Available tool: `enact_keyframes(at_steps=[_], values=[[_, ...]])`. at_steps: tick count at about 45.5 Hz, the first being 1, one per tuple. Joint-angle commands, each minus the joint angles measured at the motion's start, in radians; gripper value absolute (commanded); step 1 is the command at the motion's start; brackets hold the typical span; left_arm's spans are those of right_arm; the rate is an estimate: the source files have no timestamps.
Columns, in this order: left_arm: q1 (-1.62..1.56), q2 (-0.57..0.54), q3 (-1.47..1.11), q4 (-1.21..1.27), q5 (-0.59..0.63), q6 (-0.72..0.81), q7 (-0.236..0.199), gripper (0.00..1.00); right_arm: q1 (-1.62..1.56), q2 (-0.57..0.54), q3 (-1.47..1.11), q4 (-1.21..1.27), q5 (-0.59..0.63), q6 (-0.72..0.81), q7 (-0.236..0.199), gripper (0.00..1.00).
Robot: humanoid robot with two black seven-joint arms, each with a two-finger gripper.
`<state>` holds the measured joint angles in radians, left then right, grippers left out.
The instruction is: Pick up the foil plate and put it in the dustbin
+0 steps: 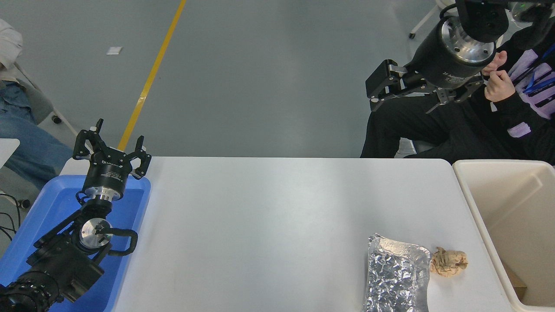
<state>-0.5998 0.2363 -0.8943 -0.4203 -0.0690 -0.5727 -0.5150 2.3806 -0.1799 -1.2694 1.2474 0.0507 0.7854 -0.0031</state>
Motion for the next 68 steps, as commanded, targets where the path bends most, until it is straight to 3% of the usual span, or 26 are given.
enact_keyframes(at_steps=[1,68], values=[[0.000,0.000,0.000,0.000,0.000,-0.001,0.001,0.99,-0.029,-0.009,0.002,-0.002,0.000,0.000,0.000,1.00],[0.000,0.000,0.000,0.000,-0.002,0.001,0.000,0.99,-0.097,-0.046,0.021,0.009,0.031,0.000,0.002,1.00]])
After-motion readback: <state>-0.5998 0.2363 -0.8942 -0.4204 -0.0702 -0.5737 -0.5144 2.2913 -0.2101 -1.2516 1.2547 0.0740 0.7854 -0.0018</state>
